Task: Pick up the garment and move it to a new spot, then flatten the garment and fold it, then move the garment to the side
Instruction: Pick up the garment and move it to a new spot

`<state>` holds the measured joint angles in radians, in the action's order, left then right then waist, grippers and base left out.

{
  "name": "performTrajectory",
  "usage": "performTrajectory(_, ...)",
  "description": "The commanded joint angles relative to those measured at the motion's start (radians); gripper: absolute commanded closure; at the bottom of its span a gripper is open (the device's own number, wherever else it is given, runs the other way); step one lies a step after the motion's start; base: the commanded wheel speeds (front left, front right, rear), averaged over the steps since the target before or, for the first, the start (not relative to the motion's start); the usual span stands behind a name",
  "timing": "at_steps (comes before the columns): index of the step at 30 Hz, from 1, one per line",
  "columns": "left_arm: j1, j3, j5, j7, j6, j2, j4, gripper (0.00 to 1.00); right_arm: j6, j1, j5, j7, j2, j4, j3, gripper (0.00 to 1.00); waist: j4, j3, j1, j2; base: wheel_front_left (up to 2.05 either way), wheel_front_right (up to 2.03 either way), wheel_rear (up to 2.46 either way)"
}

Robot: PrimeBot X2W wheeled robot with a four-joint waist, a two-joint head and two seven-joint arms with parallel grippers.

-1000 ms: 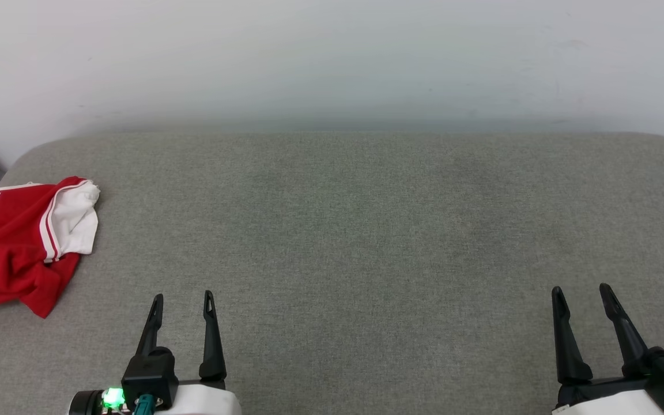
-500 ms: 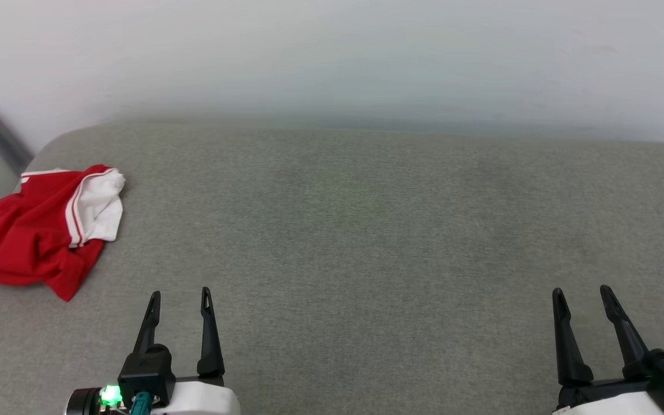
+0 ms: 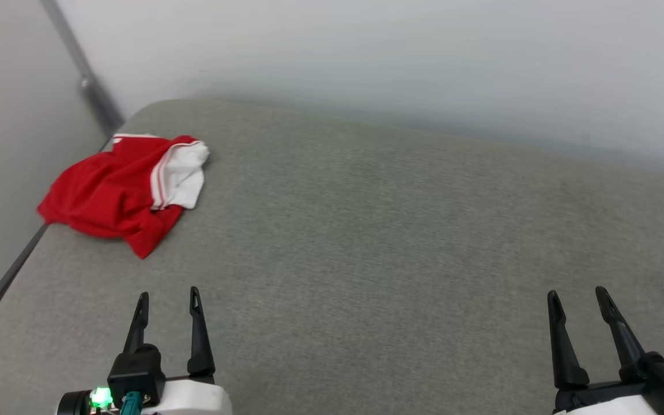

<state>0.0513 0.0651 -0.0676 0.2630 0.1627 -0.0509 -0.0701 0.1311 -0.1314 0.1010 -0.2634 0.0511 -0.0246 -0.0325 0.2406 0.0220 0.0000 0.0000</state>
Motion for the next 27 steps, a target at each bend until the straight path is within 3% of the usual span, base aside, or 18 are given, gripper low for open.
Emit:
performTrajectory(1, 0.000, -0.004, -0.003, 0.003, 0.005, 0.001, -0.001, 0.00, -0.001, -0.010, -0.002, -0.002, -0.002, -0.004, 0.003, 0.00, 0.043, -0.001, 0.0000, 0.0000, 0.00, 0.00, 0.00)
performTrajectory(15, 0.010, -0.056, -0.015, 0.003, 0.010, 0.001, 0.000, 0.00, -0.001, -0.014, -0.020, -0.002, -0.001, -0.005, 0.019, 0.00, 0.217, 0.002, 0.0000, 0.0000, 0.00, 0.00, 0.00)
performTrajectory(27, -0.017, -0.075, -0.018, 0.003, 0.006, 0.001, -0.004, 0.00, -0.001, -0.001, -0.038, -0.002, -0.001, -0.008, 0.026, 0.00, 0.245, 0.021, 0.0000, 0.0000, 0.00, 0.00, 0.00)
